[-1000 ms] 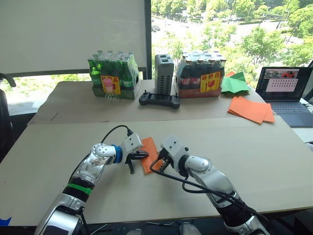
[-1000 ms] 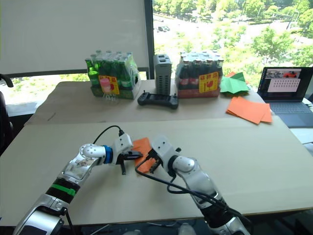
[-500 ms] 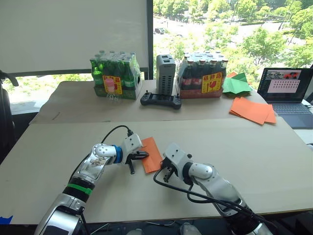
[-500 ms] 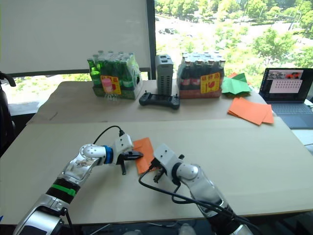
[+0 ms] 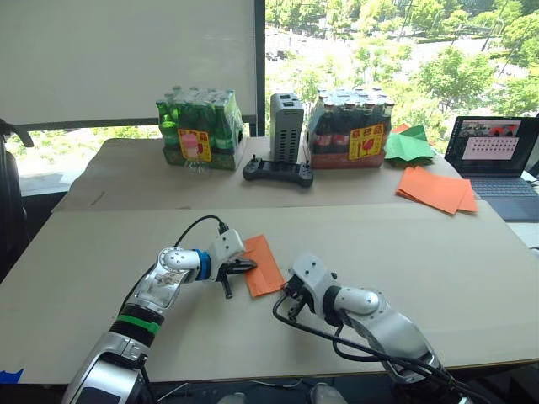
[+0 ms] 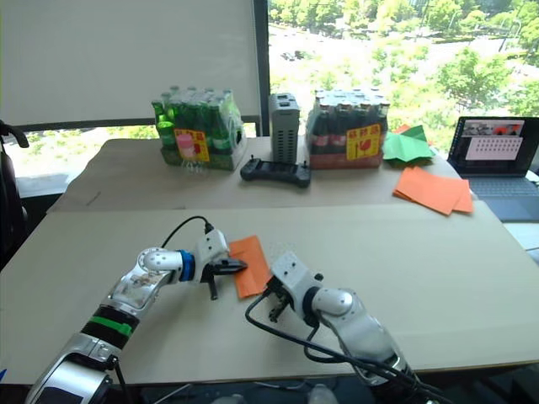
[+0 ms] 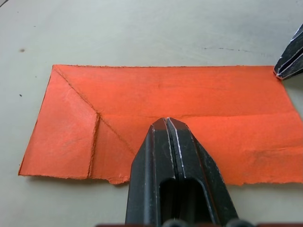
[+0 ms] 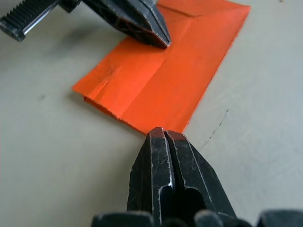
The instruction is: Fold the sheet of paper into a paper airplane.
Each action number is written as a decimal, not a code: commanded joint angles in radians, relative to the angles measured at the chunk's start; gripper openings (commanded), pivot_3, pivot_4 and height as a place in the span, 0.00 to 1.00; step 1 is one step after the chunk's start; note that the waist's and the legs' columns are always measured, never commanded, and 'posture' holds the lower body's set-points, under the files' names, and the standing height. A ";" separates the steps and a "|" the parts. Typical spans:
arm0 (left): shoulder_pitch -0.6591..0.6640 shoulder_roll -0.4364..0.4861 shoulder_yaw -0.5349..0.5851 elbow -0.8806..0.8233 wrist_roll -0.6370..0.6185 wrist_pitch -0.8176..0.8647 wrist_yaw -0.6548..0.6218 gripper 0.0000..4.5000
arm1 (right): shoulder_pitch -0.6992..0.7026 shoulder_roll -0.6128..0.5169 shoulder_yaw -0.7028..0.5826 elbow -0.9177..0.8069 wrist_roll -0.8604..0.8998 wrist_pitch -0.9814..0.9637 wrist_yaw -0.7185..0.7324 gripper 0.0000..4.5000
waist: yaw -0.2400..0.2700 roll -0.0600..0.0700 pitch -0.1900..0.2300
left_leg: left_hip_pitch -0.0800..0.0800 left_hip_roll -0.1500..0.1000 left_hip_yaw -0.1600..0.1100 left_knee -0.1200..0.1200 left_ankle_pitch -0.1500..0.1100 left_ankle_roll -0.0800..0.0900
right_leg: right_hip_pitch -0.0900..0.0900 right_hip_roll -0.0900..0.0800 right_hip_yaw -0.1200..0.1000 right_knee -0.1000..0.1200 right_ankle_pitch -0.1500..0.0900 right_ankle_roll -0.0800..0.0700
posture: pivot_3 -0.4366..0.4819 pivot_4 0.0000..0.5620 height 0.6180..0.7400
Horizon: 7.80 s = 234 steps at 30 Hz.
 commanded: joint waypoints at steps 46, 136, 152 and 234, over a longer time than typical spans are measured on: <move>-0.034 -0.135 -0.093 -0.018 0.057 -0.027 0.029 0.00 | -0.345 0.079 -0.164 0.208 0.140 -0.211 0.007 0.01 | 0.001 -0.002 0.004 | -0.011 -0.002 0.002 0.002 0.001 -0.001 | -0.012 -0.001 0.000 0.002 0.008 -0.011 | 0.48 0.27 0.66; 0.004 -0.036 -0.041 -0.038 0.087 -0.028 0.029 0.00 | -0.407 0.061 -0.133 0.807 -0.007 -0.498 0.090 0.01 | -0.004 -0.001 0.003 | -0.008 -0.002 0.004 0.003 0.001 -0.001 | -0.010 -0.002 0.001 0.004 0.009 -0.012 | 0.48 0.27 0.66; -0.014 0.105 0.079 -0.126 -0.093 0.075 -0.148 0.00 | -0.143 -0.065 0.088 0.286 -0.191 -0.464 0.117 0.01 | -0.021 -0.001 0.003 | -0.010 -0.002 0.003 0.003 0.001 -0.001 | -0.012 -0.001 0.001 0.004 0.009 -0.012 | 0.48 0.27 0.66; -0.179 -0.125 -0.139 0.229 0.209 -0.137 0.016 0.00 | -0.251 0.154 0.043 0.376 -0.163 -0.111 0.020 0.00 | -0.001 -0.002 0.003 | -0.006 -0.002 0.005 0.003 0.002 -0.002 | -0.010 -0.001 0.001 0.005 0.009 -0.012 | 0.48 0.27 0.66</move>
